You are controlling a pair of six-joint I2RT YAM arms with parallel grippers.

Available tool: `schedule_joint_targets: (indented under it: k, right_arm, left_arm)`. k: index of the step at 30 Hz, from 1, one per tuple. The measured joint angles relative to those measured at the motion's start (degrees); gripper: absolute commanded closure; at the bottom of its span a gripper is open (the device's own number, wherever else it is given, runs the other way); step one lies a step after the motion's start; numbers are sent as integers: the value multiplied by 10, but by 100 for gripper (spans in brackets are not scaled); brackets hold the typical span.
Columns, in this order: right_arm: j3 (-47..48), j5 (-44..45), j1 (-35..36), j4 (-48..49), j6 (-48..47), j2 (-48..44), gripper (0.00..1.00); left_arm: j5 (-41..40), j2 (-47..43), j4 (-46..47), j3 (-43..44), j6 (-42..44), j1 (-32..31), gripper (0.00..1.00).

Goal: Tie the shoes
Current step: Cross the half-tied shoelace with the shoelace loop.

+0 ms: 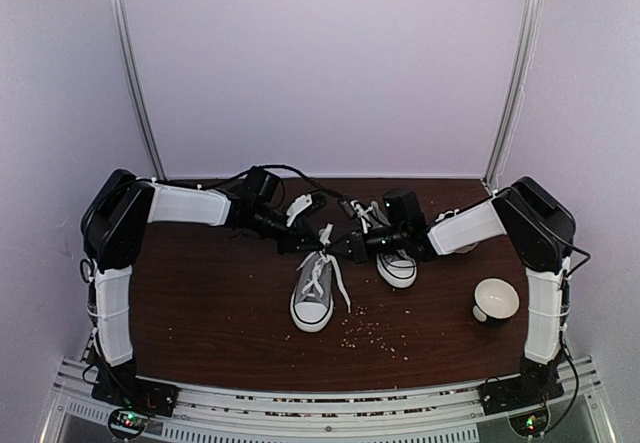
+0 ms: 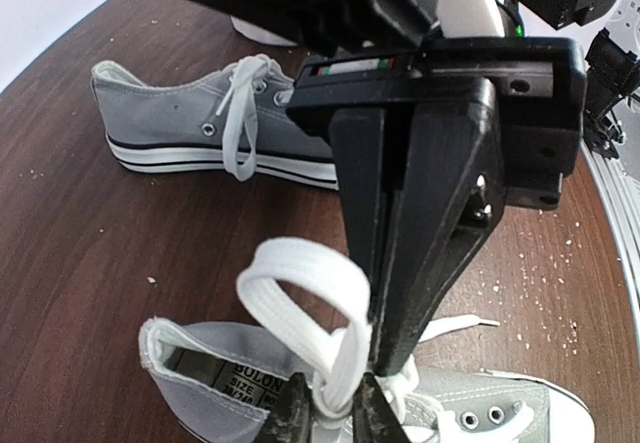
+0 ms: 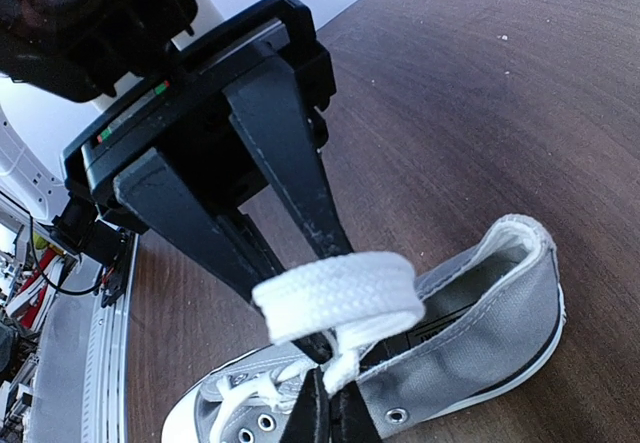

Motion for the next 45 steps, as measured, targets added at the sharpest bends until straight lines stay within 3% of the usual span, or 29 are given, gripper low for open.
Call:
schedule_joint_targets:
  k: [4, 8, 12, 19, 26, 37, 45]
  right_arm:
    - [0, 0, 0, -1, -2, 0, 100]
    - [0, 0, 0, -6, -7, 0, 100]
    - [0, 0, 0, -14, -8, 0, 80]
    - [-9, -5, -8, -36, -12, -21, 69]
    - [-3, 1, -48, -67, -16, -57, 74]
    - [82, 16, -31, -118, -8, 22, 89]
    - [87, -25, -23, -125, -11, 37, 89]
  left_arm:
    - [-2, 4, -18, 7, 6, -1, 83]
    - [-6, 9, -34, 19, 12, -5, 99]
    - [-14, 11, -38, 20, 15, -12, 100]
    - [-106, -12, 27, -45, 11, -20, 100]
    - [-192, -66, 130, -131, -5, -28, 100]
    - [-224, -68, 188, -136, -6, -45, 100]
    - [-225, -68, 203, -143, -7, -46, 100]
